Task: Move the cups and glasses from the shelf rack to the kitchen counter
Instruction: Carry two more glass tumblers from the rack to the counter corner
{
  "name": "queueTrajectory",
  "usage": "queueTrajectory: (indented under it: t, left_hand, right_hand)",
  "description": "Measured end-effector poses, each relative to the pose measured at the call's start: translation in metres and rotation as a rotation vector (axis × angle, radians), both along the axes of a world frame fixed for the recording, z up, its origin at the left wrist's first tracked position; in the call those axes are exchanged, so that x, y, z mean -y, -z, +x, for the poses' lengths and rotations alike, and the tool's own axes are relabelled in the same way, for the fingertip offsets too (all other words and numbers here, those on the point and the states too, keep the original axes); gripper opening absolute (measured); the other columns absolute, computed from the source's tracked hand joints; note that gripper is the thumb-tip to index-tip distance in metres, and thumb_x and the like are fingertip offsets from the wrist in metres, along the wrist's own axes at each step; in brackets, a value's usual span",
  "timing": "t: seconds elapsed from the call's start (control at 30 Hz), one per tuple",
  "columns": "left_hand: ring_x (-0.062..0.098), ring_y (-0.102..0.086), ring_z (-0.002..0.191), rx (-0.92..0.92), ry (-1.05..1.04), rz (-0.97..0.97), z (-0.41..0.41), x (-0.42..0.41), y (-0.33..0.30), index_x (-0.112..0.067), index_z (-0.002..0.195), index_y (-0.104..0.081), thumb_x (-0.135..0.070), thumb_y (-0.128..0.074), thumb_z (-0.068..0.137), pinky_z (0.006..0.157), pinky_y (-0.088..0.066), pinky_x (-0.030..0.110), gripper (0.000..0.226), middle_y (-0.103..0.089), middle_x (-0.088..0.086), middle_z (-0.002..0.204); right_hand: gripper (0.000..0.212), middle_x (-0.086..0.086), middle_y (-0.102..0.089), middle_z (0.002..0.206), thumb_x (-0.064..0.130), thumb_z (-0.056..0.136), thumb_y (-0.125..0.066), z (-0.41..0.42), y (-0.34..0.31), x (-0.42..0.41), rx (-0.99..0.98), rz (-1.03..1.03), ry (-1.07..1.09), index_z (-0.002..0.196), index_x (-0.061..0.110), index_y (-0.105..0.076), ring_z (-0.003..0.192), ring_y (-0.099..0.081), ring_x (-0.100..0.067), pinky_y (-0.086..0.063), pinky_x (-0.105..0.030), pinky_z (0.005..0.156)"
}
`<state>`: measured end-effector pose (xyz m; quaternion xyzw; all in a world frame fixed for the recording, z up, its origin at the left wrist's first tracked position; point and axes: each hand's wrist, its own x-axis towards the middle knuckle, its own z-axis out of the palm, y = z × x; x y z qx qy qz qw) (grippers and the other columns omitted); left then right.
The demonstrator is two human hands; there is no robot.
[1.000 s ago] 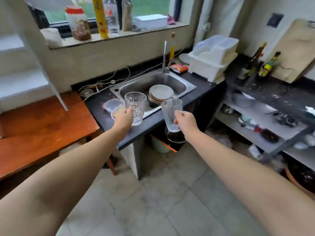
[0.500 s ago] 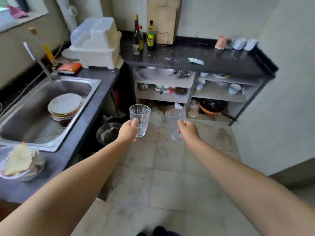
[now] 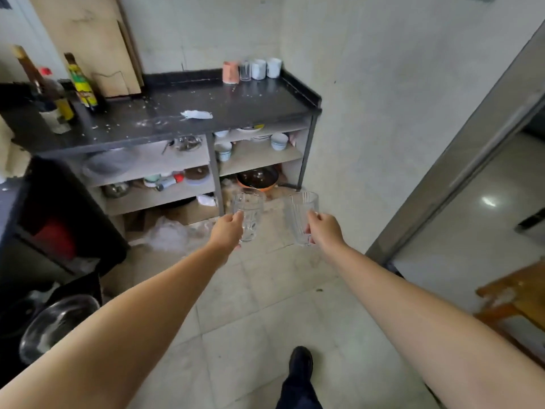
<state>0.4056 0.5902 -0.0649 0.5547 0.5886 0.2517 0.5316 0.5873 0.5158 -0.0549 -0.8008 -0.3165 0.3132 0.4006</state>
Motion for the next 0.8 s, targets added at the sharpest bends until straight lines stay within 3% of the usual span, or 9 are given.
queueTrajectory:
  t: [0.07, 0.2, 0.33, 0.47, 0.67, 0.8]
  left_hand:
    - [0.016, -0.044, 0.062, 0.02, 0.036, 0.001, 0.037, -0.022, -0.003, -0.009, 0.081, -0.053, -0.032, -0.037, 0.099, 0.065, -0.045, 0.03, 0.033, -0.046, 0.003, 0.068]
    - [0.016, -0.046, 0.067, 0.033, 0.061, -0.008, 0.11, -0.072, -0.011, 0.004, 0.116, -0.054, -0.035, -0.036, 0.098, 0.069, -0.047, 0.033, 0.047, -0.048, 0.002, 0.071]
    - [0.016, -0.045, 0.066, 0.067, 0.052, -0.009, 0.165, -0.116, -0.02, 0.006, 0.118, -0.053, -0.034, -0.035, 0.099, 0.063, -0.045, 0.03, 0.048, -0.047, 0.003, 0.072]
    - [0.016, -0.045, 0.067, 0.083, 0.025, -0.006, 0.211, -0.163, -0.027, 0.009, 0.116, -0.053, -0.033, -0.033, 0.1, 0.072, -0.044, 0.035, 0.048, -0.047, 0.004, 0.073]
    - [0.022, -0.05, 0.078, 0.121, -0.043, -0.011, 0.261, -0.267, -0.024, 0.0, 0.087, -0.058, -0.03, -0.036, 0.099, 0.079, -0.046, 0.037, 0.04, -0.051, 0.006, 0.076]
    - [0.024, -0.047, 0.073, 0.055, -0.043, 0.065, 0.289, -0.353, -0.028, -0.012, 0.062, -0.045, -0.03, -0.036, 0.098, 0.088, -0.051, 0.047, 0.041, -0.048, 0.004, 0.066]
  right_hand:
    - [0.041, -0.002, -0.053, 0.061, 0.025, 0.096, -0.038, 0.035, -0.001, -0.019, -0.011, 0.022, 0.023, 0.058, 0.013, -0.046, 0.056, -0.048, -0.019, -0.04, -0.031, 0.063]
    - [0.04, -0.003, -0.051, 0.06, 0.024, 0.096, -0.039, 0.105, -0.009, -0.066, -0.027, 0.053, 0.045, 0.058, 0.012, -0.046, 0.056, -0.046, -0.02, -0.038, -0.033, 0.065]
    - [0.04, -0.002, -0.053, 0.064, 0.026, 0.096, -0.039, 0.158, -0.025, -0.114, -0.006, 0.062, 0.016, 0.059, 0.013, -0.047, 0.063, -0.049, -0.022, -0.039, -0.034, 0.069]
    - [0.038, -0.002, -0.052, 0.066, 0.026, 0.097, -0.039, 0.204, -0.03, -0.167, -0.017, 0.082, 0.0, 0.062, 0.012, -0.047, 0.068, -0.05, -0.023, -0.04, -0.035, 0.069]
    - [0.035, -0.006, -0.052, 0.07, 0.026, 0.096, -0.04, 0.251, -0.024, -0.269, -0.042, 0.078, -0.025, 0.066, 0.011, -0.049, 0.071, -0.049, -0.023, -0.04, -0.035, 0.069]
    - [0.032, -0.007, -0.051, 0.073, 0.025, 0.096, -0.04, 0.279, -0.023, -0.354, -0.042, 0.099, -0.046, 0.071, 0.008, -0.051, 0.072, -0.049, -0.022, -0.041, -0.035, 0.07]
